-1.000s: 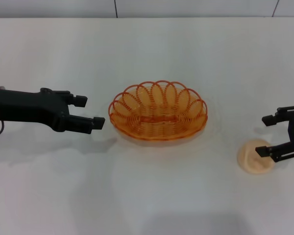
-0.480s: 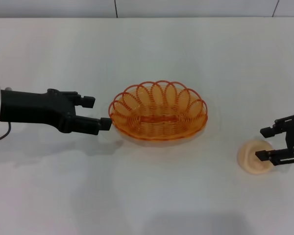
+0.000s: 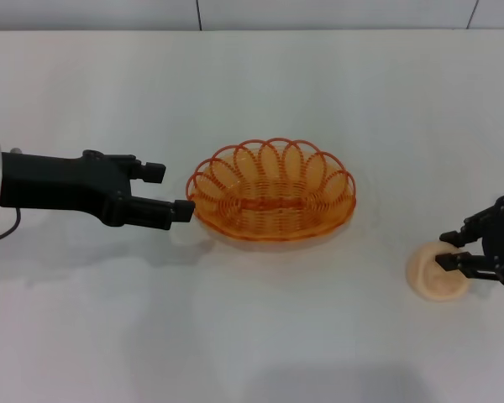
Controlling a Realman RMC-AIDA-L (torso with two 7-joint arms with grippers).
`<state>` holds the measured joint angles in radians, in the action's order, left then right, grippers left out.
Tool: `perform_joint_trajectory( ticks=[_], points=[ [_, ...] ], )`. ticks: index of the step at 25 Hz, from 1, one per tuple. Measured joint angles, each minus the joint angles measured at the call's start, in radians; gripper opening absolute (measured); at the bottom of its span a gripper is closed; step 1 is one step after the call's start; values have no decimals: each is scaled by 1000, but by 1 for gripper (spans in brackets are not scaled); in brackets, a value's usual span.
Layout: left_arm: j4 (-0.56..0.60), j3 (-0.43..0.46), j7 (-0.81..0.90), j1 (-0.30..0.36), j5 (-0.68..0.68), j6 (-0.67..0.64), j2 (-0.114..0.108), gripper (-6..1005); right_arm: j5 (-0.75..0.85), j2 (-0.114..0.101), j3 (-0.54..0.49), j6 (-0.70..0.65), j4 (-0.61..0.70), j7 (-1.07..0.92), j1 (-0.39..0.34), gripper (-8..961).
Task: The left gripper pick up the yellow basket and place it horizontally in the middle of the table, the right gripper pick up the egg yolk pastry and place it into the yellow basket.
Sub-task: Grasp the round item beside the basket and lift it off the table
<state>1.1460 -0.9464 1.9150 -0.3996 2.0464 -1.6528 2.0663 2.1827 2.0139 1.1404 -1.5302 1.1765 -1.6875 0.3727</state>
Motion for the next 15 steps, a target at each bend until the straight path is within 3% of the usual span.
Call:
perform_joint_trajectory(
  ticks=[7, 15],
  points=[
    [0, 0, -1, 4, -2, -7, -1, 893, -3, -1, 7, -8, 17, -5, -1, 277],
    [0, 1, -23, 21, -2, -10, -9, 893, -60, 0, 14, -67, 153, -84, -12, 109]
  ],
)
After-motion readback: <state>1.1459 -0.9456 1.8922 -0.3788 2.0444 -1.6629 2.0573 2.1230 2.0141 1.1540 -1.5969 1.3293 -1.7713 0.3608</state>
